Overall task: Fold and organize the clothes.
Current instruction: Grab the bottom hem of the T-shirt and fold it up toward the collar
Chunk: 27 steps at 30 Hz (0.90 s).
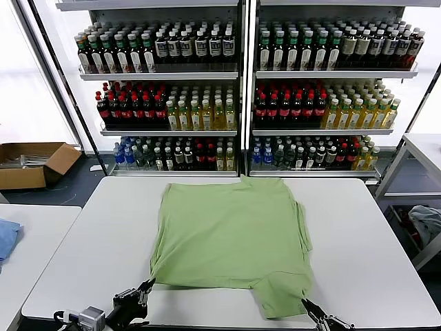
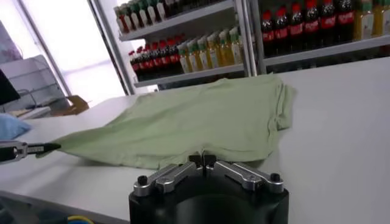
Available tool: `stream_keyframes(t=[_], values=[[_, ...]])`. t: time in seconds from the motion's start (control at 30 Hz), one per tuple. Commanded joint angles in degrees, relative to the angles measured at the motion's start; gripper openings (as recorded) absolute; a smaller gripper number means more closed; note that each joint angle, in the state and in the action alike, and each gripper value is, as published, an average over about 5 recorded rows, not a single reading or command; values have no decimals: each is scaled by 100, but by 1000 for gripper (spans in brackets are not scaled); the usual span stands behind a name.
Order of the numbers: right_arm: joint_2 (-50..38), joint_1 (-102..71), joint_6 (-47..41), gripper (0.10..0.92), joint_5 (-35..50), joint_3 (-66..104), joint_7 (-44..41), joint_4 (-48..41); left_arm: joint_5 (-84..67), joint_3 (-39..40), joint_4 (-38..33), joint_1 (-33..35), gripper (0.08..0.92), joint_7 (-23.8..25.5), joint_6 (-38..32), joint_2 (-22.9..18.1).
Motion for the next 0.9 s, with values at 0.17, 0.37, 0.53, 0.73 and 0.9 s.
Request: stream_keyframes(t=[0.17,0.37,0.53,0.73,0.9], values=[[-19,190,169,106,1158,169,4,56,-40,-369,-762,435,85,-8,44,90],[-153,1342,-160,106,1768,-166,446,-183,-553,-312,-426,-433,85,200,114,251],[-237,2272,-281,106,1862,-322,620,-543,-1022,-256,-10,-1177,85,297,162,432],[-504,3106,-379,106,1785,-633,769,-1086,-1488,-66,725,-2009,85,654,283,805],[-715,4008,-418,106,1495,-1062,891,-1856,-1595,223,1469,-2610,85,859,348,964]])
